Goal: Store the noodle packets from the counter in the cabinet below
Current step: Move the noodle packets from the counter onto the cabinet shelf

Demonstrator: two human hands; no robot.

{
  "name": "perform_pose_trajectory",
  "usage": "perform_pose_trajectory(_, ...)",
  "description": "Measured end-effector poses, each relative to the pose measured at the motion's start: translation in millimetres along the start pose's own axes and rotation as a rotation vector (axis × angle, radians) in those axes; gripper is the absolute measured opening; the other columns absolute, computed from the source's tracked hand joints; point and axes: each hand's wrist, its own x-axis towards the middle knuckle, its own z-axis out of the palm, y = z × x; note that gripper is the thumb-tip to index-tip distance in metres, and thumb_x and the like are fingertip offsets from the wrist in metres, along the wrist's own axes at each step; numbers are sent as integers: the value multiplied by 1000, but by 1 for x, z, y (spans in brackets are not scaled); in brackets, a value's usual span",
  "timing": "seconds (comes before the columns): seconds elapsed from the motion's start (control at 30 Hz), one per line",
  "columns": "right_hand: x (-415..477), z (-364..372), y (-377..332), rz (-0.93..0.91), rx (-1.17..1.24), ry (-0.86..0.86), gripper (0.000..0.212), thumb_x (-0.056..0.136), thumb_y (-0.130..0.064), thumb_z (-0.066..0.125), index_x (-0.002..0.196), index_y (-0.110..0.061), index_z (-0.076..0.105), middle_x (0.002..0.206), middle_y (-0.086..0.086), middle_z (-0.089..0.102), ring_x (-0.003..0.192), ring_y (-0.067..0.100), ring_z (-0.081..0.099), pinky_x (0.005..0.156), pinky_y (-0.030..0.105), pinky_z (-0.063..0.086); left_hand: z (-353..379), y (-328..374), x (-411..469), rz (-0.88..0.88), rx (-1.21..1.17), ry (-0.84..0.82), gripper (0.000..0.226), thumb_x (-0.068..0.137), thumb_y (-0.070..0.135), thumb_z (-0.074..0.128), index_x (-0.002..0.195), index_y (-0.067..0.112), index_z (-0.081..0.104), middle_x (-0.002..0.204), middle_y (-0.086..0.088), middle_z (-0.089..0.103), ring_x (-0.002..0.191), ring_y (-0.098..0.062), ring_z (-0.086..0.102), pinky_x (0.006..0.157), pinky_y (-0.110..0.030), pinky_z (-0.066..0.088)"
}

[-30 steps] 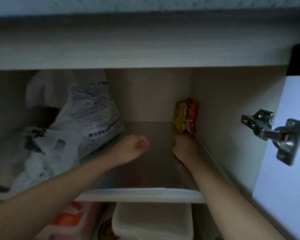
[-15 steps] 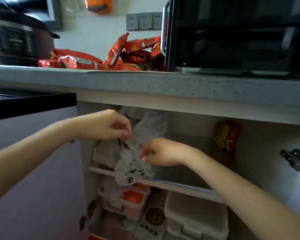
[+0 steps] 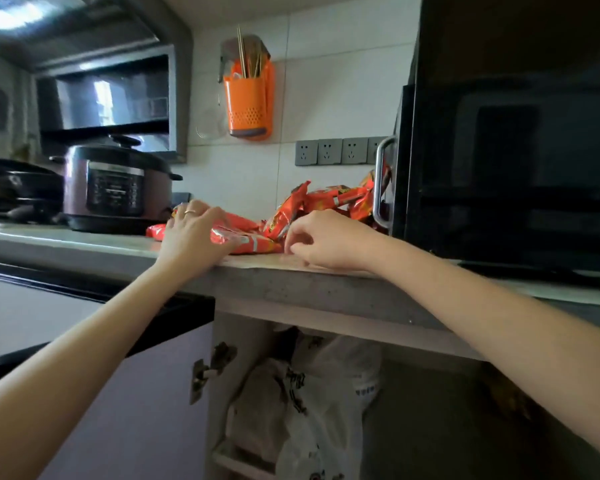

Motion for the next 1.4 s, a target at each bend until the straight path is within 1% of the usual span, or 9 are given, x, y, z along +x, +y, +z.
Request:
perform_pose_trajectory(0.13,53,12,21,141,-141,-169,42,94,-26,52,134,-16,46,118,2,56,101,17,54,73,25,43,9,-10,10,-108,-15,-224,56,75,62,61,126,42,49,146,-2,33,136,-29,29,108,-48,28)
perform_pose_trajectory(0.23,80,23,34,316,-282,-308,63,95,-38,50,146,-8,29,141,13,43,122,28,48,94,33,42,9,-20,18,-76,-62,-315,58,74,59,64,127,40,51,145,2,38,133,-26,36,107,-48,32)
perform_pose_trajectory(0.4,86,30,64,415,-579,-415,42,97,-32,47,129,-5,52,126,10,56,111,28,55,82,34,44,17,-25,21,-95,-59,-254,43,78,48,62,120,43,55,140,4,45,128,-23,41,102,-46,37)
perform_pose_trajectory(0.57,84,26,72,307,-750,-271,5,87,-12,58,92,-11,58,90,4,56,82,24,55,53,29,38,18,-22,19,-115,-12,-213,41,82,43,57,122,37,53,138,2,47,124,-23,46,96,-42,39)
perform_pose_trajectory(0.7,77,27,64,262,-817,-157,21,88,7,44,87,-9,58,78,2,51,72,22,50,62,32,39,16,-21,17,-111,12,-204,42,87,48,51,124,29,51,137,-1,48,121,-26,48,93,-42,42)
perform_pose_trajectory(0.87,61,23,51,264,-760,51,27,86,5,45,65,-12,44,68,1,46,64,21,47,49,27,27,11,-19,12,-103,10,-158,38,93,44,44,121,20,52,132,-5,51,116,-28,50,82,-38,40)
perform_pose_trajectory(1.03,29,1,34,314,-455,340,15,88,1,47,100,-4,56,86,9,57,85,31,58,64,33,35,6,-15,0,-61,-156,-28,24,96,31,44,93,11,56,95,-11,59,101,-36,55,70,-35,36)
perform_pose_trajectory(1.2,4,-25,33,272,-310,658,14,93,-14,50,105,-6,52,79,4,57,67,22,55,49,26,31,-3,-8,-31,96,-459,112,29,94,23,43,90,-3,57,95,-23,61,92,-37,56,82,-47,45)
perform_pose_trajectory(1.4,-18,-20,12,56,-147,887,21,97,-25,43,98,-6,52,83,1,58,66,16,52,52,29,40,-19,23,-82,14,-911,240,29,99,13,40,81,27,58,82,9,60,81,-8,55,79,-29,46)
